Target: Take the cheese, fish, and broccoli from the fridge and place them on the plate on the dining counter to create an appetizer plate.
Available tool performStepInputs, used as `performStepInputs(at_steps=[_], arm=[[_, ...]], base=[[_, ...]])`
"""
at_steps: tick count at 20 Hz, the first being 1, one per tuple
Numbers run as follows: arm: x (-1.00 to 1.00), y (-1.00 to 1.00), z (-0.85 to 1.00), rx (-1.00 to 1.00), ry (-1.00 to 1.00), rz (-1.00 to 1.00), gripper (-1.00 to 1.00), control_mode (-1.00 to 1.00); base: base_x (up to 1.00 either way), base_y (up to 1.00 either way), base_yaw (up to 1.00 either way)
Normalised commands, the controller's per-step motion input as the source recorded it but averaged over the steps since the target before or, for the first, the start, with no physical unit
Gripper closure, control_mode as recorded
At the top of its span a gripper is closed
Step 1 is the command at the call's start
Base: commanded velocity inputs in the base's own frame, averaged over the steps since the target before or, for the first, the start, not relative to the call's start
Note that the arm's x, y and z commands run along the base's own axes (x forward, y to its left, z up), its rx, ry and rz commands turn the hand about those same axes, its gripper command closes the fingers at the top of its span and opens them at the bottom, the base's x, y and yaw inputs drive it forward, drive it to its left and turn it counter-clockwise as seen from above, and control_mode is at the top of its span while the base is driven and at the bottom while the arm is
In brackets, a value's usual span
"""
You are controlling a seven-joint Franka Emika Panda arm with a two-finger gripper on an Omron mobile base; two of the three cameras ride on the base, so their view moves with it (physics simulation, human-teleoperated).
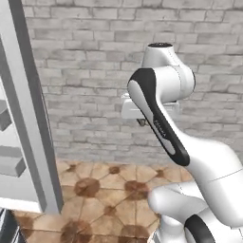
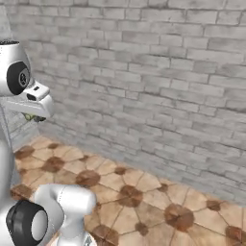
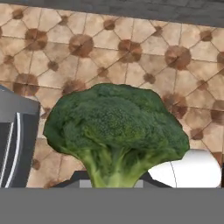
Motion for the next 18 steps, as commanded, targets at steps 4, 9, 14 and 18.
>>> performStepInputs(at_steps=[4, 9, 14, 18], arm=[[0.0, 0.0, 0.0, 0.0, 0.0, 0.0, 1.0, 1.0], [0.0, 0.0, 0.0, 0.0, 0.0, 0.0, 1.0, 1.0], [0.0, 0.0, 0.0, 0.0, 0.0, 0.0, 1.0, 1.0], [0.0, 0.0, 0.0, 0.0, 0.0, 0.0, 1.0, 1.0]], base=[[-0.01, 0.0, -1.0], [0.0, 0.0, -1.0], [0.12, 0.09, -0.9], [0.56, 0.52, -0.77]])
